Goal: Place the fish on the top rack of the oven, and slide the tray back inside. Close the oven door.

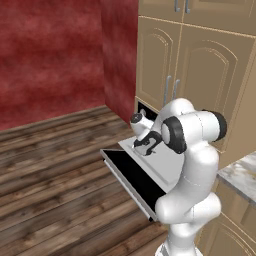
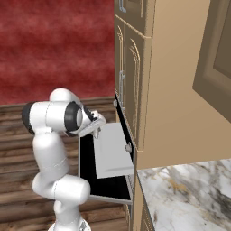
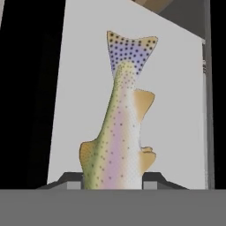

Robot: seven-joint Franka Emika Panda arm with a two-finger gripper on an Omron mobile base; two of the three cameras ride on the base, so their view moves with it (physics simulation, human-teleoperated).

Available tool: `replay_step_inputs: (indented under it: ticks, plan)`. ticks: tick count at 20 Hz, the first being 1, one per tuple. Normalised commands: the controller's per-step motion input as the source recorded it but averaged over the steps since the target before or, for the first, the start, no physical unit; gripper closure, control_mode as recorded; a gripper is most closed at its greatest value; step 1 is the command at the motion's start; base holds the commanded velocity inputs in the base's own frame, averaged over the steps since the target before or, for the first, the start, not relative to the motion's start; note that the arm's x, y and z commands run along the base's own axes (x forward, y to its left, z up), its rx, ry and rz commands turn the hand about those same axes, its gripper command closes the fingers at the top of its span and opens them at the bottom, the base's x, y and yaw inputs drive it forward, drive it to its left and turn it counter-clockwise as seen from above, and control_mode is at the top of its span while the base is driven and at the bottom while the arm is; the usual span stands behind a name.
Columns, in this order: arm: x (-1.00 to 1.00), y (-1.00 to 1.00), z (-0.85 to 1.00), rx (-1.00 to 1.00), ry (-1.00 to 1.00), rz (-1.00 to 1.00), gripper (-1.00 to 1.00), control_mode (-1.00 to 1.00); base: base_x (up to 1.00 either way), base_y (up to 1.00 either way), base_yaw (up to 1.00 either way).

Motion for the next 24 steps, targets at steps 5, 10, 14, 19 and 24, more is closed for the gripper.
replay_step_inputs:
  ticks: [5, 10, 14, 19, 24]
  plan:
    - [0.37, -0.01, -0.37, 0.00, 0.00, -0.04, 1.00, -1.00, 0.00, 0.00, 0.00]
    - [0.35, -0.12, -0.32, 0.00, 0.00, -0.04, 1.00, -1.00, 0.00, 0.00, 0.00]
    - [0.35, -0.14, -0.26, 0.00, 0.00, -0.03, 1.00, -1.00, 0.00, 0.00, 0.00]
    - [0.36, -0.07, -0.27, 0.00, 0.00, -0.02, 1.00, -1.00, 0.00, 0.00, 0.00]
    - [0.37, -0.01, -0.33, 0.00, 0.01, 0.00, 1.00, -1.00, 0.00, 0.00, 0.00]
